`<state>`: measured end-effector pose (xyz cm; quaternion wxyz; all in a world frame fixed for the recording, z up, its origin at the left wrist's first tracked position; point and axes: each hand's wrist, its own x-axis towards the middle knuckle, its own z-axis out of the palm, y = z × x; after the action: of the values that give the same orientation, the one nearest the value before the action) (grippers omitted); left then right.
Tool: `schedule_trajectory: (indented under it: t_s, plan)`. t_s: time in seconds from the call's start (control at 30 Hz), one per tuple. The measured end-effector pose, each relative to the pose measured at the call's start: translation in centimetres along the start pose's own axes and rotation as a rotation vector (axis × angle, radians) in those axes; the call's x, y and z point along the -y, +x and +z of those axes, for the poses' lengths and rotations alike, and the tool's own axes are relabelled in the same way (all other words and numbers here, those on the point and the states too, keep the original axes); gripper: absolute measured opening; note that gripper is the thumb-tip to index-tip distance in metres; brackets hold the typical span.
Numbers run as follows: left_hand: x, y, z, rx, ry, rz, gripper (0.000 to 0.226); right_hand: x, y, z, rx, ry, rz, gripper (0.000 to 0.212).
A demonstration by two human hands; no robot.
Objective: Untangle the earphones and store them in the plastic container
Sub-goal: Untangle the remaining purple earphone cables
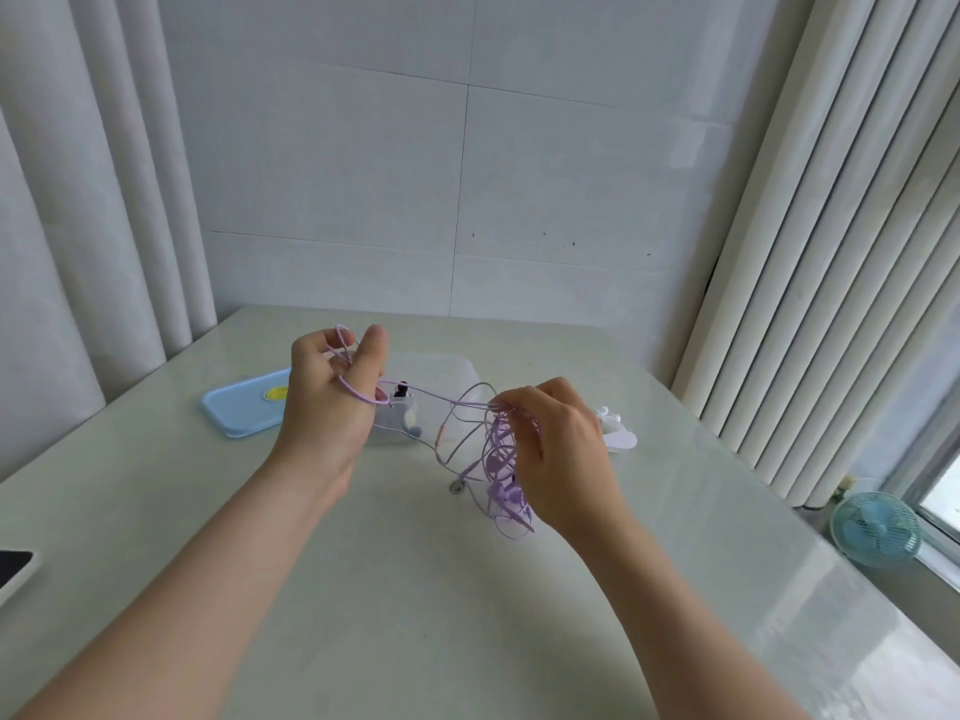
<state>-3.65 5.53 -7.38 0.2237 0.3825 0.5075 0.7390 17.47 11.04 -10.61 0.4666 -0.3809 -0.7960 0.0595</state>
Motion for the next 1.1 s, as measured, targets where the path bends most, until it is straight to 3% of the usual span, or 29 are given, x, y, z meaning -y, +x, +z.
schedule_trajectory:
  t_s: [0.17, 0.27, 0.47, 0.57, 0.7, 0.8, 0.87, 0.97, 1.1]
  plan:
    - [-0.8, -0.1, -1.7, 0.021, 0.632, -0.036, 0.054, 0.1, 0.1, -0.1, -0.063, -0.031, 0.009, 0.038]
    - [-1.3, -1.1, -1.4, 0.135, 0.963, -0.062, 0.060, 0.1, 0.1, 0.0, -0.054, -0.065, -0.003, 0.046]
    - [-2.0, -2.3, -1.4, 0.542, 1.153, -0.049, 0.065, 0.1, 0.0, 0.1, -0.062, -0.093, -0.026, 0.046]
    - [-2.7, -2.7, -1.5, 0.734, 1.367, -0.091, 0.083, 0.2, -0.1, 0.1, -0.049, -0.087, -0.017, 0.049]
    - [-3.2, -2.9, -2.1, 0.864, 1.354, -0.156, 0.104, 0.0, -0.1, 0.1, -0.036, -0.099, -0.008, 0.052]
    - [-3.7, -3.0, -2.3, 0.854, 1.273, -0.267, 0.114, 0.0, -0.2, 0.2, -0.024, -0.109, -0.003, 0.051]
    - [-3.9, -2.9, -2.3, 0.837, 1.308, -0.259, 0.104, 0.0, -0.2, 0.2, -0.013, -0.113, 0.003, 0.051]
    - [-3.7, -3.0, -2.2, 0.867, 1.480, -0.057, 0.091, 0.1, -0.1, -0.1, 0.004, -0.070, 0.031, 0.045]
    - [-3.6, -3.0, -1.8, 0.884, 1.265, 0.003, 0.081, 0.2, 0.0, -0.4, -0.003, -0.010, 0.055, 0.031]
